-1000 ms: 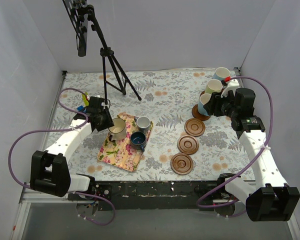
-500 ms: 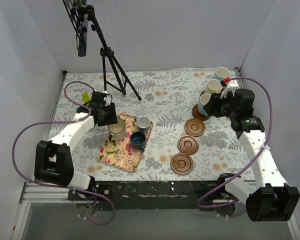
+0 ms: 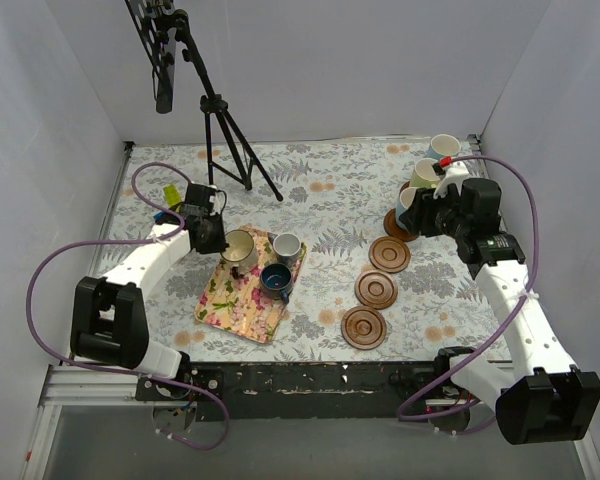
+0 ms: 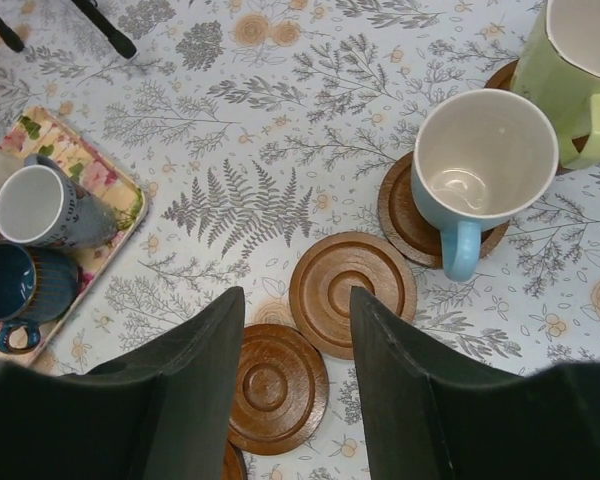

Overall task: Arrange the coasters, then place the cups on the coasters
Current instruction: Pick up the cup from the tray.

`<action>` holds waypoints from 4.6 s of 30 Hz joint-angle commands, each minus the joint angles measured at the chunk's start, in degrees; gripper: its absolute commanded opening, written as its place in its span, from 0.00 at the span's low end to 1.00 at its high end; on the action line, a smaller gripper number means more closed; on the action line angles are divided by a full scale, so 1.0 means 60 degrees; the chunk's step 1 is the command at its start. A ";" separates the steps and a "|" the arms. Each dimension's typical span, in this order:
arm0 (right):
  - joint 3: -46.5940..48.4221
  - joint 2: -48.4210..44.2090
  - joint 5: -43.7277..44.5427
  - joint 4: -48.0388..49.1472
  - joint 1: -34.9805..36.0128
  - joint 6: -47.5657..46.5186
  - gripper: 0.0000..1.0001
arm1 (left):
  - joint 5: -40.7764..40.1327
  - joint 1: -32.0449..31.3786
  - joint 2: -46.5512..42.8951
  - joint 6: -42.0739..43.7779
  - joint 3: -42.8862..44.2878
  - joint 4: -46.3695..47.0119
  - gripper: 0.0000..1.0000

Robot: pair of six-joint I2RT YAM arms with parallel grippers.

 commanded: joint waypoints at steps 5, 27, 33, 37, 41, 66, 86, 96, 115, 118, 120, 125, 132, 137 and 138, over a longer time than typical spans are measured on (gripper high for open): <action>0.0378 0.0196 0.1117 0.0497 0.1944 0.0575 0.54 | -0.0904 -0.0017 -0.0866 -0.1089 0.0981 -0.1315 0.00; 0.4655 0.5233 0.5895 0.1596 0.9974 0.0825 0.54 | -0.1593 -0.0105 -0.1305 -0.5822 0.2594 -0.3764 0.00; 0.5066 0.6143 0.5675 0.2005 1.0444 0.0636 0.54 | -0.1461 -0.0164 -0.1496 -0.6013 0.2520 -0.3588 0.00; 0.5446 0.6744 0.5763 0.1860 1.0503 0.0431 0.54 | -0.1417 -0.0237 -0.1364 -0.5984 0.2608 -0.3690 0.00; 0.5856 0.7242 0.5952 0.1758 1.0517 0.0123 0.54 | -0.1432 -0.0339 -0.1379 -0.6013 0.2579 -0.3734 0.00; 0.6517 0.9001 0.7462 0.1728 1.0664 0.0386 0.17 | -0.1139 -0.0632 -0.1657 -0.6203 0.2521 -0.3485 0.00; 0.3689 0.7536 0.7404 0.4775 1.0664 0.0181 0.01 | -0.0494 -0.0632 -0.2213 -0.5486 0.1906 -0.2738 0.23; 0.3381 0.7521 0.7257 0.5229 1.0664 0.0166 0.01 | -0.0611 -0.0618 -0.2521 -0.5193 0.1715 -0.2460 0.38; 0.1829 0.7184 0.7126 0.7089 1.0664 0.0064 0.01 | -0.1285 -0.0325 -0.1380 -0.3904 -0.0175 -0.1157 0.68; 0.1916 0.7286 0.6979 0.6871 1.0664 0.0108 0.01 | -0.1504 -0.0310 -0.0984 -0.3684 -0.0204 -0.0922 0.62; 0.2150 0.7404 0.6892 0.6477 1.0664 0.0137 0.01 | -0.1563 -0.0310 -0.0706 -0.3567 -0.0146 -0.0790 0.55; 0.2327 0.7594 0.6687 0.6021 1.0664 0.0342 0.01 | -0.1783 -0.0296 -0.0251 -0.3420 -0.0131 -0.0643 0.32; 0.2780 0.7960 0.6438 0.5231 1.0649 0.0532 0.01 | -0.1871 -0.0310 -0.0309 -0.3215 -0.0102 -0.0643 0.00; 0.3132 0.8137 0.5940 0.4424 1.0561 0.0737 0.03 | -0.1828 -0.0310 -0.0864 -0.3025 -0.0072 -0.0513 0.00; 0.3132 0.8136 0.5837 0.4365 1.0518 0.0752 0.06 | -0.1726 -0.0310 -0.0996 -0.2938 -0.0174 -0.0337 0.00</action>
